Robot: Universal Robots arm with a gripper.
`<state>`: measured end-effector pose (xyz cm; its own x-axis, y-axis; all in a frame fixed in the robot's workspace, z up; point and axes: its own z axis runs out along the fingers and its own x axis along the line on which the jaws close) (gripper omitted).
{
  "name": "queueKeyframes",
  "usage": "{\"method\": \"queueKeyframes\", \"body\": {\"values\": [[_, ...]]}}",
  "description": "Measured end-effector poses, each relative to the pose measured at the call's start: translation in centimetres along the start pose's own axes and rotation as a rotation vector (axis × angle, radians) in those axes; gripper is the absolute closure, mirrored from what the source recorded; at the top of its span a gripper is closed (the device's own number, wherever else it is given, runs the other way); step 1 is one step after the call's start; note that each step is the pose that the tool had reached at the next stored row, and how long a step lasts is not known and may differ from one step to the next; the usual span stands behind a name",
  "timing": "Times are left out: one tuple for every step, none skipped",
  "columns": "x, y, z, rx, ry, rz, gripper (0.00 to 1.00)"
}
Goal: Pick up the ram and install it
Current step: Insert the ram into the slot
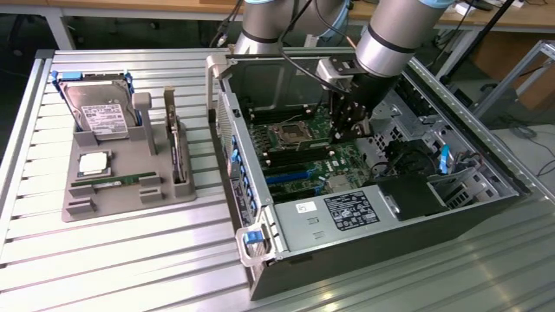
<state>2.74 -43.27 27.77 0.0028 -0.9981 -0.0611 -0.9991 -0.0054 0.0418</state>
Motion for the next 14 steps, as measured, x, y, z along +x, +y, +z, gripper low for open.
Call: {"method": "queueKeyframes", "body": {"values": [[0.0, 0.38, 0.06, 0.0, -0.0002, 0.0, 0.87], [0.0, 0.79, 0.11, 0.0, -0.0002, 0.0, 0.87], [0.0, 1.22, 0.14, 0.0, 0.0, 0.0, 0.87], [0.0, 1.63, 0.18, -0.0001, 0.0, 0.0, 0.87], [0.0, 1.92, 0.23, 0.0, 0.0001, 0.0, 0.87], [0.0, 2.24, 0.27, 0.0, 0.0, 0.0, 0.87], [0.0, 2.47, 0.4, 0.0001, -0.0004, 0.0, 0.87], [0.0, 2.5, 0.5, 0.0001, -0.0002, 0.003, 0.87], [0.0, 2.53, 0.65, 0.0002, -0.0001, 0.003, 0.87], [-0.1, 2.58, 0.77, 0.0007, -0.0005, 0.011, 0.87], [-0.2, 2.62, 0.8, 0.0008, -0.0006, 0.015, 0.87], [-0.2, 2.68, 0.83, 0.001, -0.0008, 0.017, 0.87], [-0.3, 2.74, 0.91, 0.001, -0.0005, 0.017, 0.87], [-0.9, 2.79, 1.11, 0.0011, 0.0035, 0.017, 0.87]]}}
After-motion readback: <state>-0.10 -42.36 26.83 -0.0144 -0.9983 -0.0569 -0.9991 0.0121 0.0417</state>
